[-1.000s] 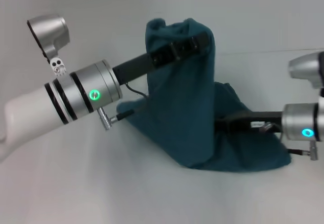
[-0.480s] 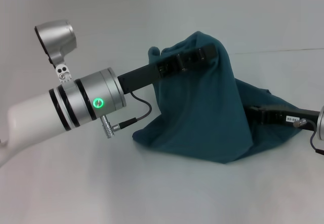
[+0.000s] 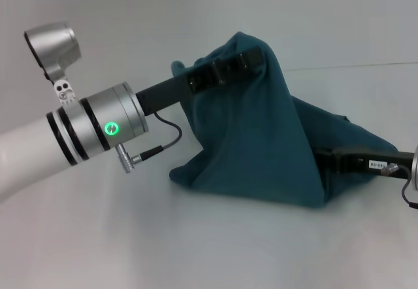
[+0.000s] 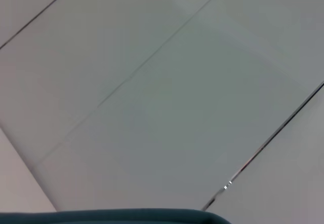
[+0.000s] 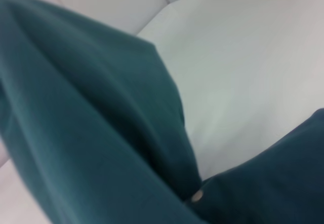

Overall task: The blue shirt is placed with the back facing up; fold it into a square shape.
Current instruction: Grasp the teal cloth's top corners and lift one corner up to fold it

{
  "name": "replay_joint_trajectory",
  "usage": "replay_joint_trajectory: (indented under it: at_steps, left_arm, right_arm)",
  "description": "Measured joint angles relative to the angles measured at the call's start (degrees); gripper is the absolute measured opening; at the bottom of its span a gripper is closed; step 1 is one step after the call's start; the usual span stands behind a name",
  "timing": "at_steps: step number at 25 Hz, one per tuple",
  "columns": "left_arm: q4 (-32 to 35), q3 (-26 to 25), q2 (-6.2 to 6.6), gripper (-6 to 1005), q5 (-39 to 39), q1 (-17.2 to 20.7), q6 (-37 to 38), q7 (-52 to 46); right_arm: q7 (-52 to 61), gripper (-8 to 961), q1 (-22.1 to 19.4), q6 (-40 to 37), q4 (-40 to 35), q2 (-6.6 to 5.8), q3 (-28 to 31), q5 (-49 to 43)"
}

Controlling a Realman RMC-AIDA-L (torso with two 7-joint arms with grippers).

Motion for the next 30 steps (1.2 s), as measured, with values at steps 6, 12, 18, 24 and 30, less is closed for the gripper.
replay_joint_trajectory:
  at_steps: [6,12,18,24,30]
  left_arm:
    - [3.0,-0.7,0.15,104,0.0,1.6,0.0,-0.6]
    - [6.9,-0.8,0.27,105,-0.4,3.7,0.4,-2.0]
    - [8.7,-0.8,0.42,106,-0.5,4.8,0.7,-2.7]
    - [9.2,-0.8,0.71,107,-0.1,5.1,0.8,-3.1]
    - [9.7,-0.8,0.78,108,-0.2,5.6,1.6,-3.6]
  right_arm:
    - [-0.2,150,0.0,-3.3,-0.1,-0.31,-0.1,-1.4]
    - [-0.7,413,0.0,-4.4,-0.1,-0.80,0.7,-1.1]
    - [-0.6,670,0.0,-4.4,-1.9,-1.04,3.1,-0.9]
    - [-0.6,834,0.6,-5.7,-4.4,-0.70,4.3,0.3]
    - [-1.1,869,1.0,-3.1,-4.3,-0.79,3.7,-0.3]
